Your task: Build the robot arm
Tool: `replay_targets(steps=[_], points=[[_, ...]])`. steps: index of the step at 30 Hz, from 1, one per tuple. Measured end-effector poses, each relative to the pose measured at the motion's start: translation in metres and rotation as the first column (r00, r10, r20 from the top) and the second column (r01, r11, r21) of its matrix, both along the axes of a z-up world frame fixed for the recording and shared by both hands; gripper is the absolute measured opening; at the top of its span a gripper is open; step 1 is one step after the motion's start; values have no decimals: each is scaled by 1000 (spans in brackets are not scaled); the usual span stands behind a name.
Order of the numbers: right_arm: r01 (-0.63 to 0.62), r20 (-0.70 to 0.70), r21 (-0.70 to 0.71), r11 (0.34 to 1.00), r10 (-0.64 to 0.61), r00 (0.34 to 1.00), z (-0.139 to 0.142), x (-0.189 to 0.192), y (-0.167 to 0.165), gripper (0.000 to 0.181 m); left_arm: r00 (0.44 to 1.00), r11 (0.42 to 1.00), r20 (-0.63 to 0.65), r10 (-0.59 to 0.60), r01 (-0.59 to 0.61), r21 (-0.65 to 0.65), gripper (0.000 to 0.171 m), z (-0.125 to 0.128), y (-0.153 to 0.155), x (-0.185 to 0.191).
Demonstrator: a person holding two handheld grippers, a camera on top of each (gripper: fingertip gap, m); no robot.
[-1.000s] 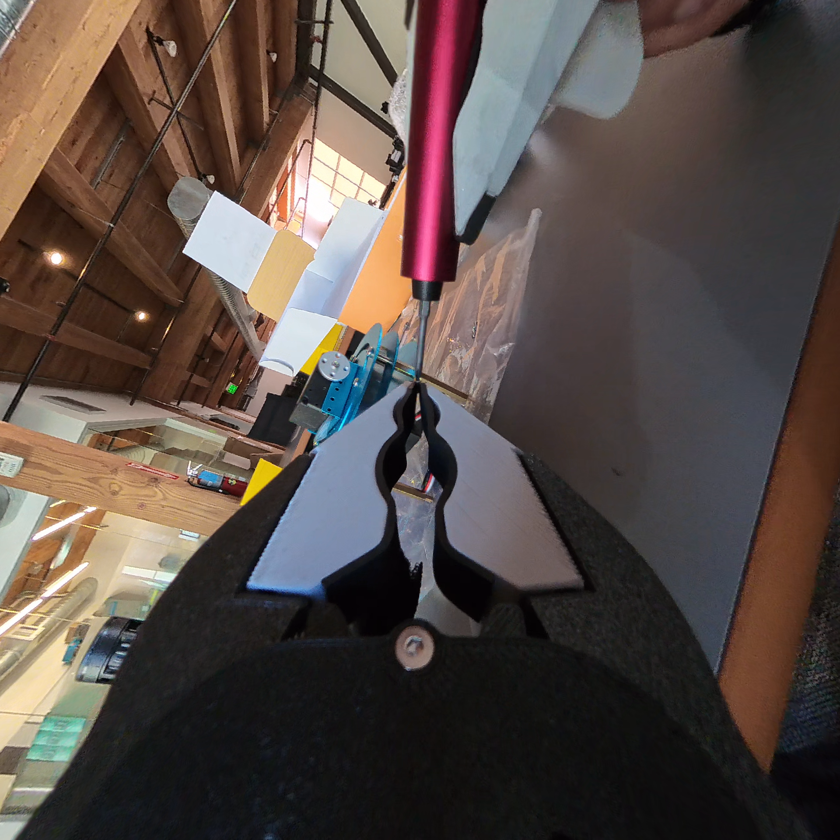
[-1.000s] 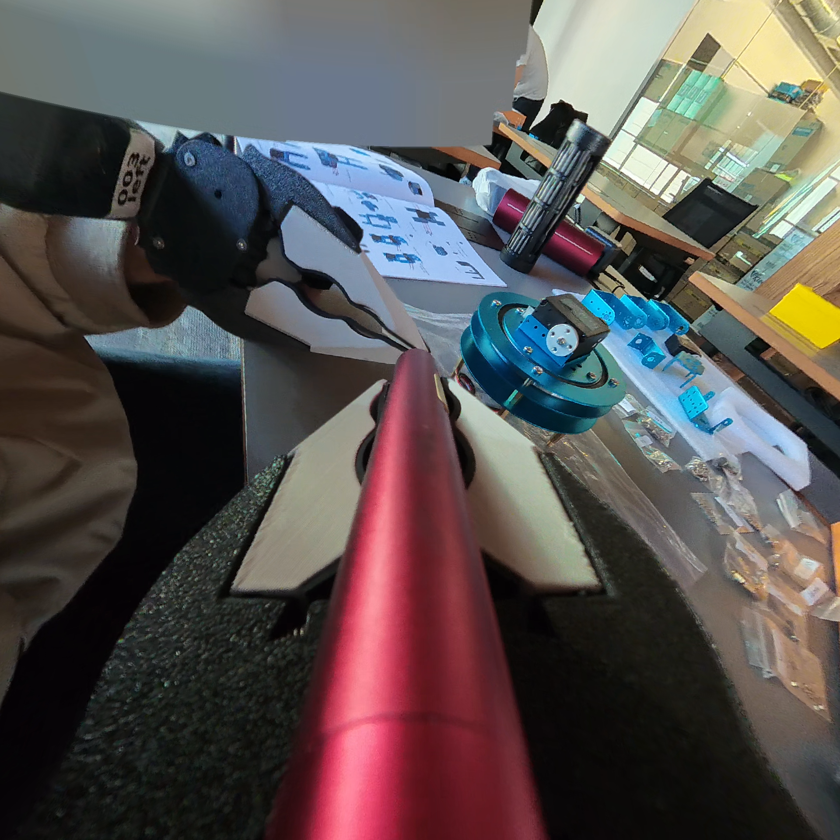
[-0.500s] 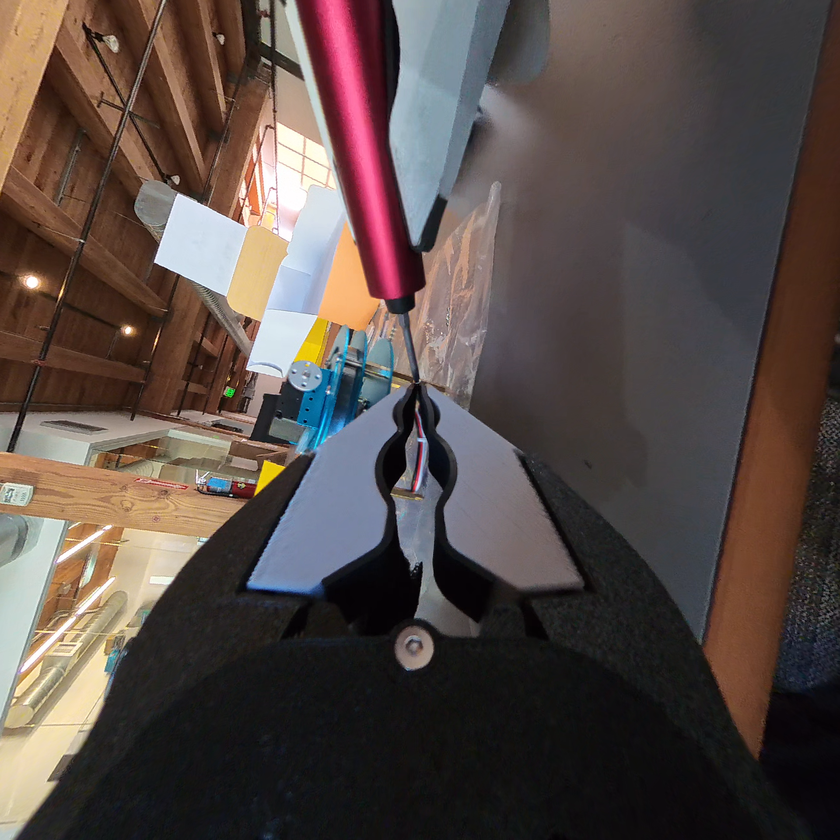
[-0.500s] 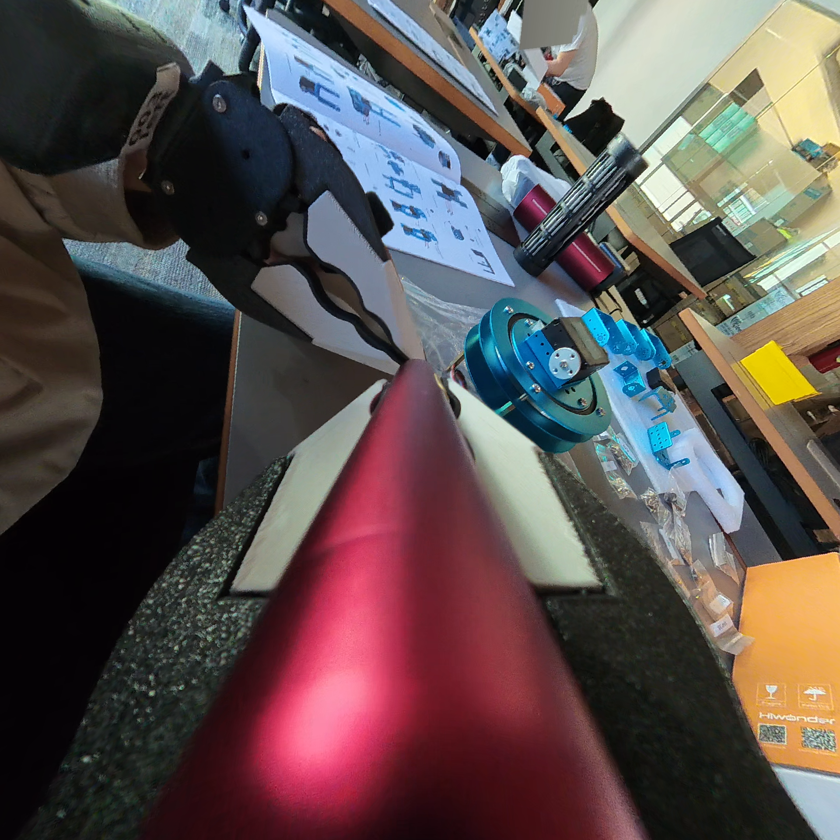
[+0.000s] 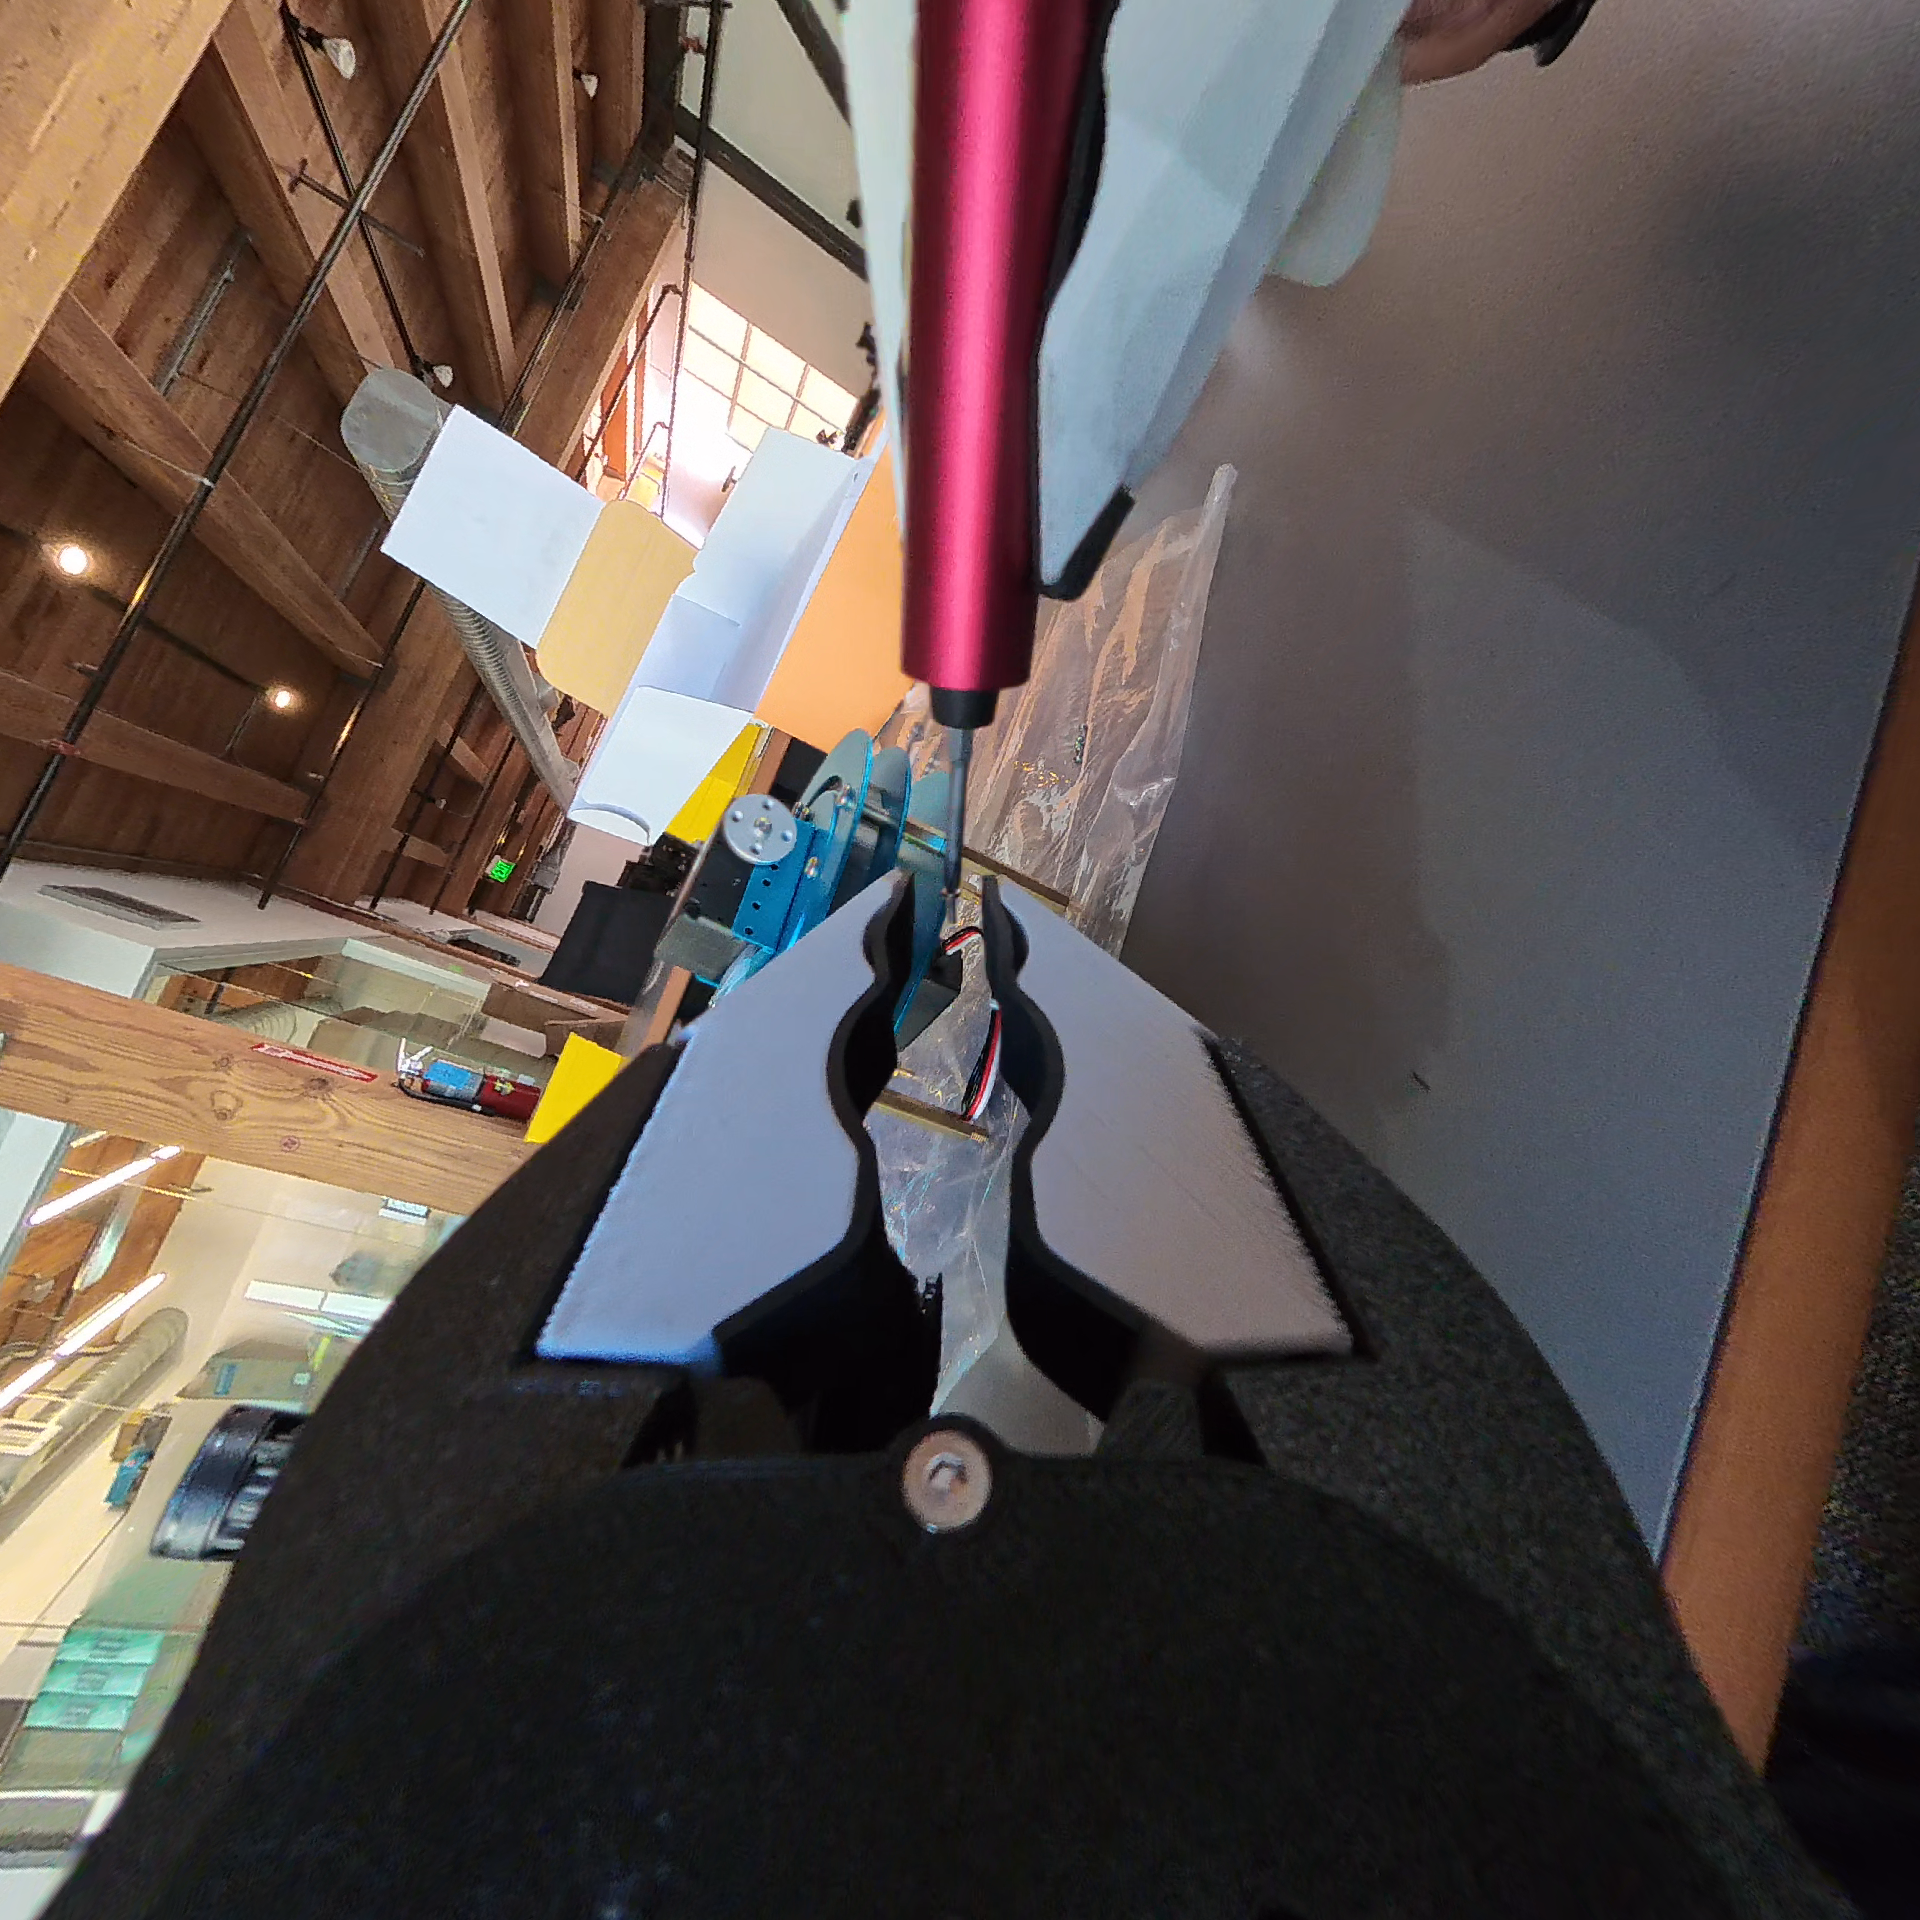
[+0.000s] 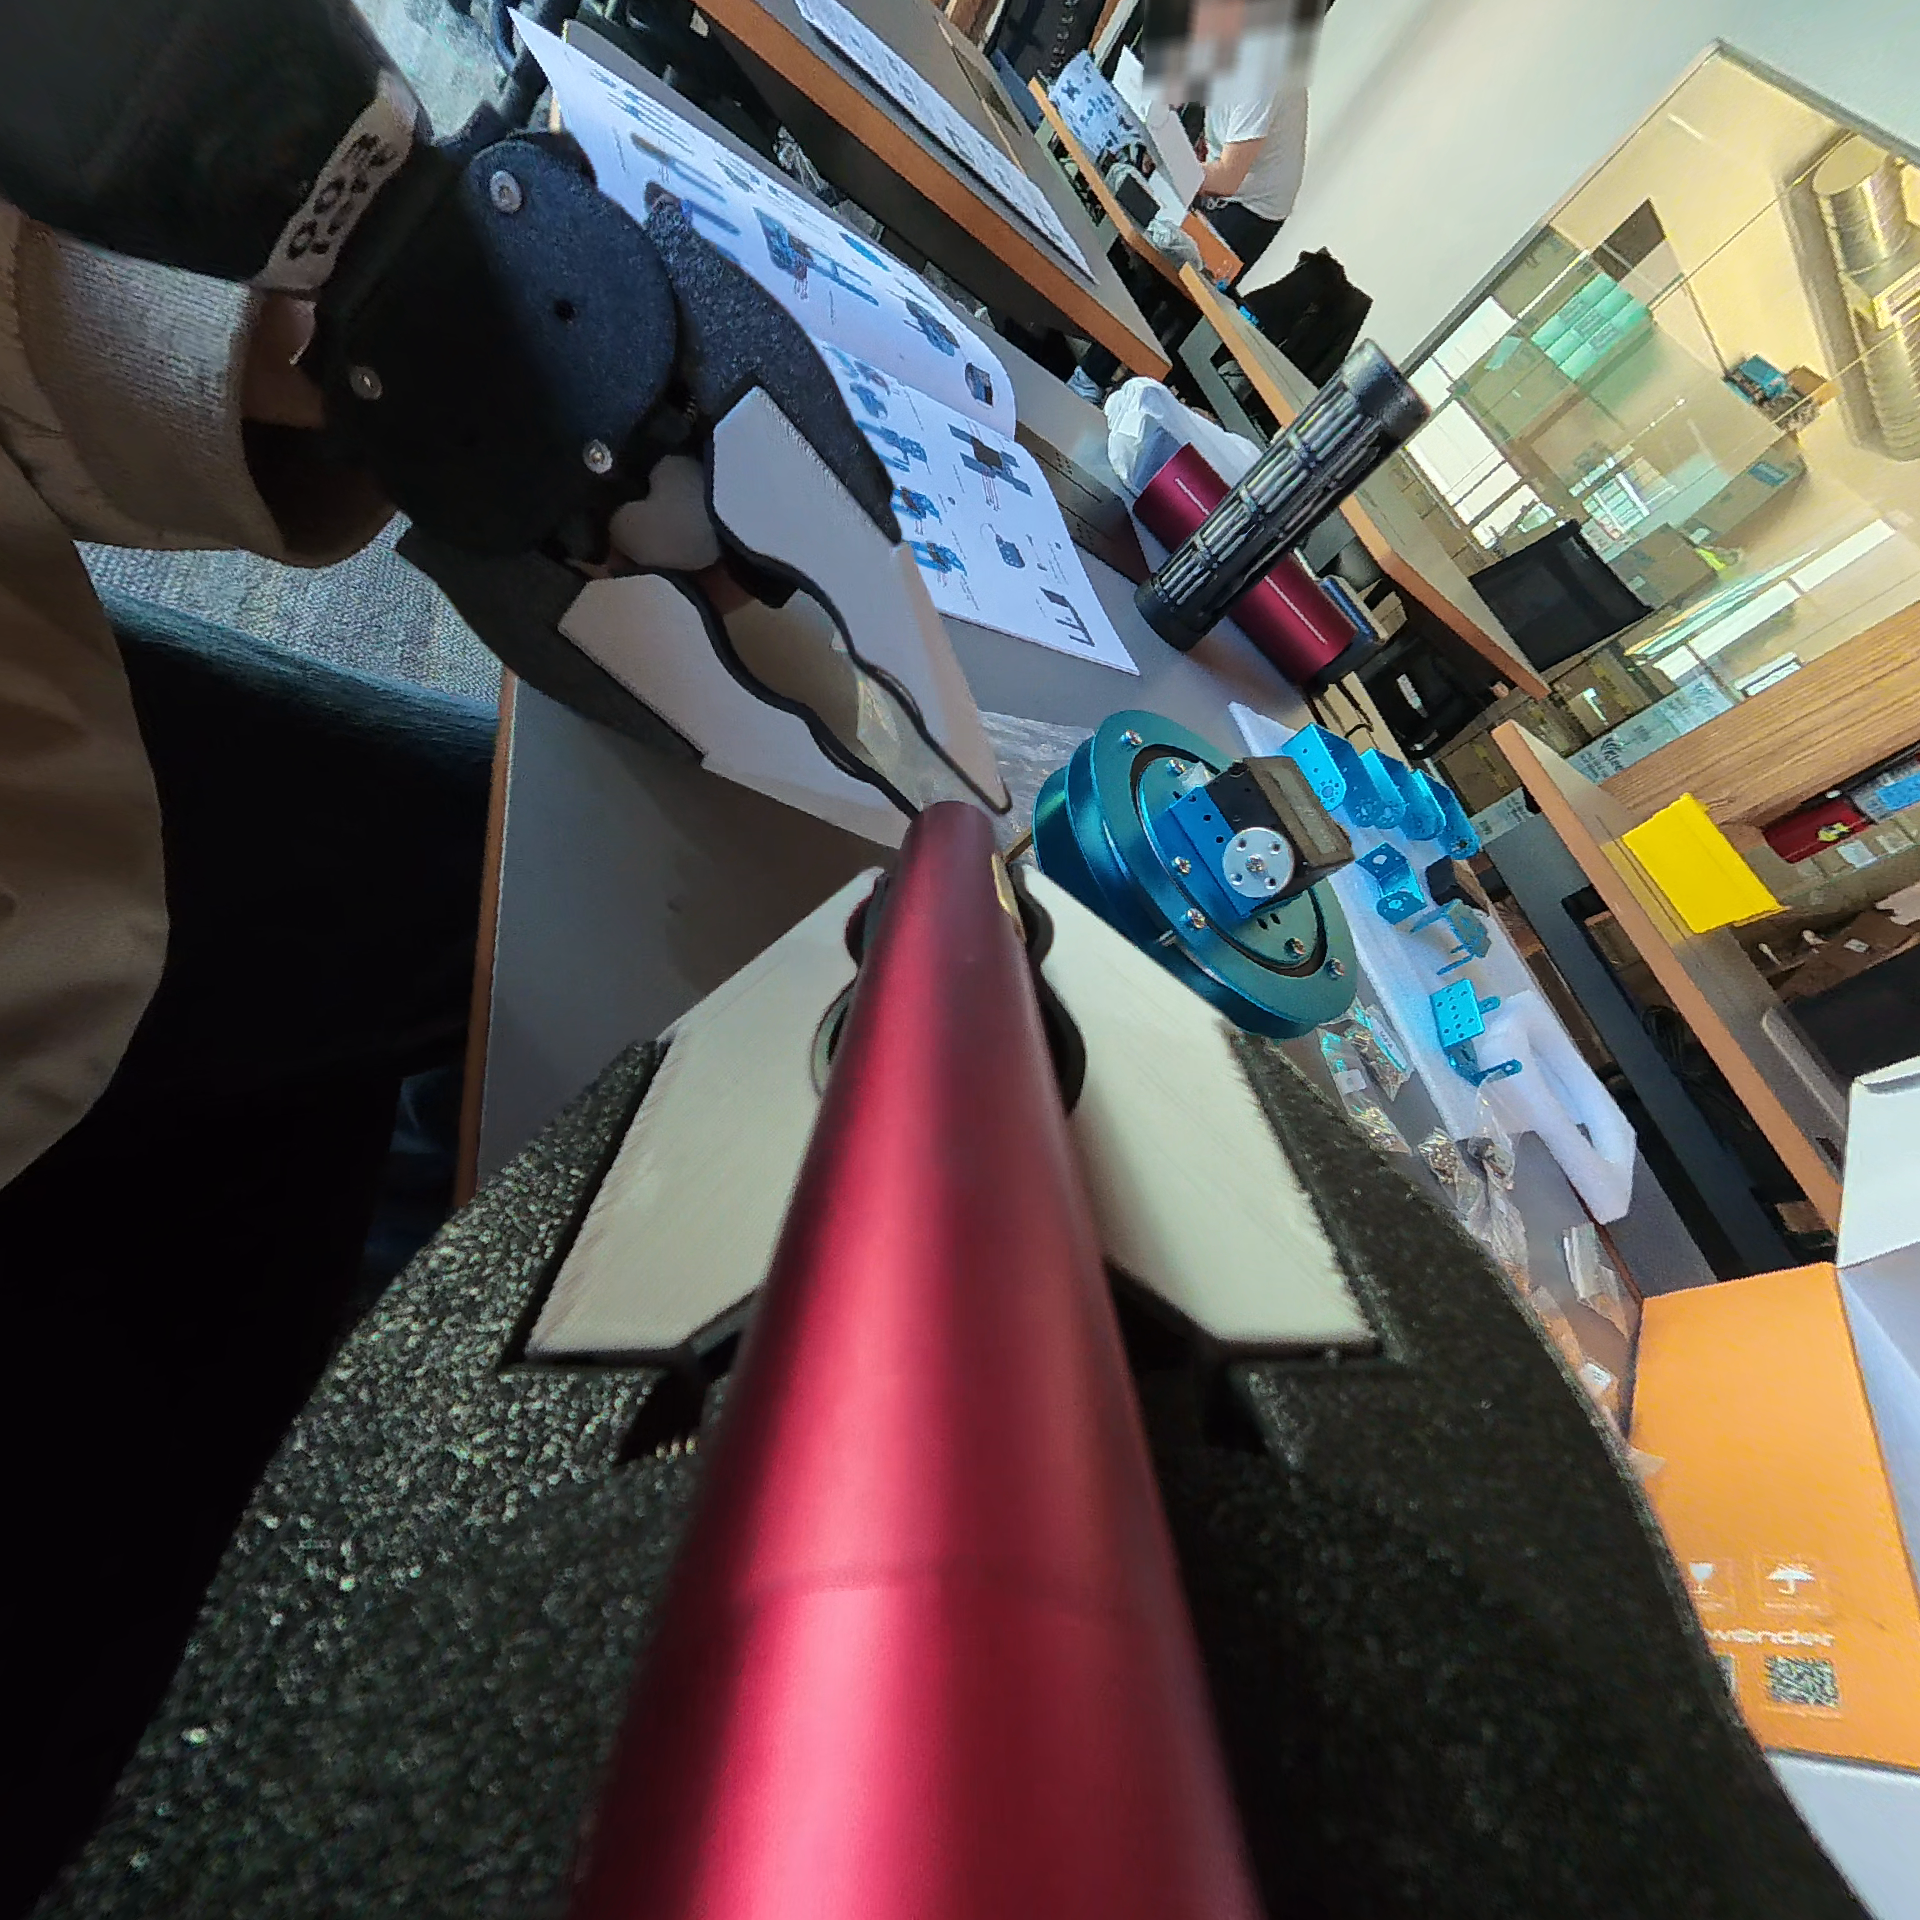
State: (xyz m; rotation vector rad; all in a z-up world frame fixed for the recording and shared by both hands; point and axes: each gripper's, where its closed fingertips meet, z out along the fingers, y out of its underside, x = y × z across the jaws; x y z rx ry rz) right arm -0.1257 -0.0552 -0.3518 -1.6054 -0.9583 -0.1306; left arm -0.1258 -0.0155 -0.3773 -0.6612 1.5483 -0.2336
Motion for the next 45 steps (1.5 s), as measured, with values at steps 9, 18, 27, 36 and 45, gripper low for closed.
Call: replay_targets(steps=[9,18,27,36,45], points=[[129,69,198,972,-145,987,12,12,13,21,995,981,27,93,-87,-172,21,6,34,-19],[215,271,387,897,-333,903,8,20,42,20,979,888,186,89,7,-460,20,38,51,-33],[233,317,428,873,-387,866,2,19,55,20,975,861,216,53,65,-505,20,43,49,-36],[254,310,426,868,-404,861,3,22,61,20,977,873,205,56,51,-485,20,40,47,-35],[250,321,429,868,-405,856,2,21,64,20,976,867,210,56,57,-495,20,41,48,-35]])
